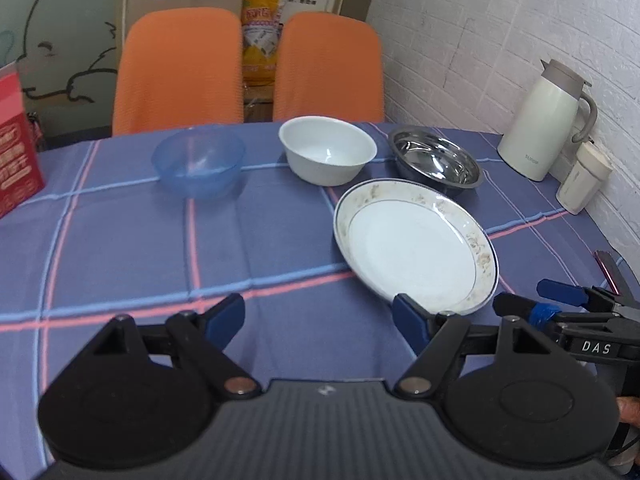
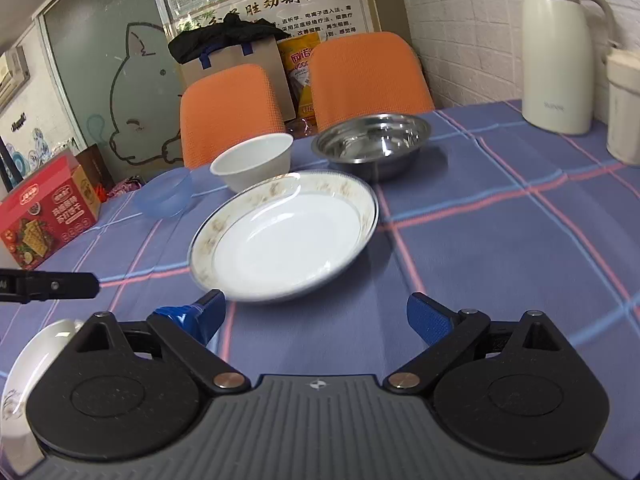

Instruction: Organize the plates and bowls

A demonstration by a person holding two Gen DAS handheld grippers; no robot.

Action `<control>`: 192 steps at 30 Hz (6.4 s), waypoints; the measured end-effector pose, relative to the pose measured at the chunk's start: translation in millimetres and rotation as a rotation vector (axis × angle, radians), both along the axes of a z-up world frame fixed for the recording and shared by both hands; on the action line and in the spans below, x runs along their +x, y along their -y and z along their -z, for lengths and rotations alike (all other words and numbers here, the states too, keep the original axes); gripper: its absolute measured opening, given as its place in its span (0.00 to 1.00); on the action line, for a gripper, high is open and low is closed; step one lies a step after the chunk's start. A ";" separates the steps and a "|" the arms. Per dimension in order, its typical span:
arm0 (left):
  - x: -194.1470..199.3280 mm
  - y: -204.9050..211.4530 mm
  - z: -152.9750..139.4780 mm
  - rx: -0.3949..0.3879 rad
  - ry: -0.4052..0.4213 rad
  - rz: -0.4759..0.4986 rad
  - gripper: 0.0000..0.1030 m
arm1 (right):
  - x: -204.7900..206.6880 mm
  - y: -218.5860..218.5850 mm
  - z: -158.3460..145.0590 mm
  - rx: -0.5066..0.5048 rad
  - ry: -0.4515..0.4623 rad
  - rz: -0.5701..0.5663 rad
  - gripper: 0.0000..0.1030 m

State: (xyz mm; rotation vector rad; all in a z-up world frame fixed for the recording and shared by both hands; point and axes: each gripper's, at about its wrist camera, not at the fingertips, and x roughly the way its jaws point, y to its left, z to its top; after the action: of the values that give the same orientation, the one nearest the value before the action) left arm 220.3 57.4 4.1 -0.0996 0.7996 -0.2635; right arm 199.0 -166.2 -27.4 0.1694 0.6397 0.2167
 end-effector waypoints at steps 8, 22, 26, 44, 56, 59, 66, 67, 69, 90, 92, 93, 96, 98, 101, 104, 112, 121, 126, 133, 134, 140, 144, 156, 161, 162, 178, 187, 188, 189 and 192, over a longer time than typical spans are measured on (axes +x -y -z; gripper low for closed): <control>87.1 43.1 26.6 -0.032 -0.124 0.072 0.73 | 61.5 1.5 8.3 -0.072 -0.059 -0.042 0.83; 119.9 63.0 46.5 0.021 -0.149 0.075 0.70 | 87.3 -10.4 21.7 -0.066 -0.102 -0.095 0.83; 118.6 65.6 49.7 0.031 -0.136 0.071 0.70 | 86.8 -14.6 21.9 -0.090 -0.090 -0.090 0.83; 108.7 65.6 46.8 0.067 -0.120 0.003 0.40 | 78.8 -21.8 26.2 -0.106 0.001 -0.114 0.74; 58.4 46.6 4.4 0.028 -0.070 -0.012 0.38 | 37.4 -34.5 -5.9 -0.076 0.061 -0.099 0.74; 32.8 32.0 -6.1 0.023 -0.068 -0.026 0.38 | 21.6 -42.4 -17.6 -0.070 0.073 -0.120 0.74; -42.6 -20.0 -18.7 0.053 -0.041 -0.098 0.37 | -23.5 -82.3 -30.7 -0.052 0.083 -0.211 0.74; -53.3 -29.1 -18.6 0.054 -0.037 -0.115 0.37 | -29.4 -89.9 -31.1 -0.049 0.083 -0.226 0.74; -73.6 -45.6 -17.4 0.052 -0.039 -0.146 0.37 | -40.6 -103.8 -31.6 -0.042 0.085 -0.257 0.74; -152.2 -106.4 29.7 0.026 -0.062 -0.234 0.36 | -103.7 -170.3 6.0 -0.042 0.015 -0.386 0.74; -152.8 -107.0 29.6 0.018 -0.055 -0.225 0.37 | -103.8 -170.7 6.6 -0.040 0.025 -0.385 0.74; -153.7 -107.6 28.6 0.015 -0.053 -0.225 0.43 | -103.9 -170.8 6.0 -0.043 0.028 -0.382 0.74; -158.6 -110.3 22.8 0.029 -0.019 -0.242 0.57 | -105.6 -165.0 2.3 -0.043 0.063 -0.359 0.74; -159.9 -114.7 17.7 0.021 -0.007 -0.263 0.58 | -106.7 -160.3 -0.8 -0.031 0.073 -0.349 0.74; -159.1 -120.7 9.3 -0.004 0.010 -0.283 0.60 | -103.5 -157.1 1.8 -0.056 0.037 -0.336 0.75; -156.6 -119.3 3.4 0.008 0.029 -0.289 0.60 | -106.4 -159.5 6.2 -0.077 0.020 -0.369 0.77; -156.1 -106.5 -6.2 0.007 0.055 -0.261 0.63 | -104.8 -139.6 -4.6 -0.044 0.059 -0.327 0.75; -142.0 -65.3 -10.7 0.011 0.064 -0.165 0.72 | -97.1 -91.7 -7.1 -0.054 0.051 -0.251 0.76; -120.7 -33.5 -14.6 -0.009 0.049 -0.101 0.72 | -81.9 -39.2 -5.0 -0.065 0.004 -0.144 0.76; -78.4 27.8 -21.8 0.040 0.053 -0.022 0.72 | -46.4 19.8 -10.0 0.054 -0.144 0.040 0.76; -70.4 38.4 -22.5 0.052 0.053 -0.004 0.72 | -43.3 25.2 -10.7 0.073 -0.146 0.043 0.76; -25.8 94.1 -20.1 0.118 0.039 0.088 0.72 | -27.4 44.4 -21.6 0.040 -0.041 0.031 0.76; 0.9 121.0 -18.3 0.151 0.036 0.126 0.72 | 2.7 60.9 -26.8 -0.014 -0.042 0.036 0.76; 77.4 147.7 0.4 0.177 -0.008 0.105 0.72 | 86.8 86.8 -35.2 -0.091 -0.023 0.007 0.76; 118.6 146.3 -19.8 0.130 0.039 0.089 0.72 | 111.3 91.3 -31.7 -0.096 -0.018 -0.011 0.76; 129.7 146.0 -25.9 0.112 0.049 0.089 0.72 | 115.9 92.0 -30.9 -0.094 -0.021 -0.012 0.76; 276.9 191.7 18.4 0.198 -0.049 0.188 0.67 | 207.2 91.0 -2.6 -0.083 -0.108 0.026 0.76; 287.1 197.8 41.0 0.217 -0.079 0.202 0.52 | 225.4 80.2 16.7 -0.074 -0.126 -0.014 0.76; 286.5 198.0 43.0 0.218 -0.088 0.203 0.50 | 225.1 77.5 16.6 -0.071 -0.122 -0.030 0.76; 287.0 198.2 44.9 0.221 -0.096 0.204 0.45 | 225.0 74.0 16.5 -0.075 -0.120 -0.047 0.76; 286.7 194.0 46.6 0.194 -0.114 0.205 0.41 | 221.1 63.1 16.6 -0.117 -0.110 -0.095 0.75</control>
State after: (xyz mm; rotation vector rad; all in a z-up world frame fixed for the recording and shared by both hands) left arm 507.0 -136.6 -42.5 0.1521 0.9460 -0.3752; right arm 420.0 -229.3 -44.1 0.0381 0.7686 0.2615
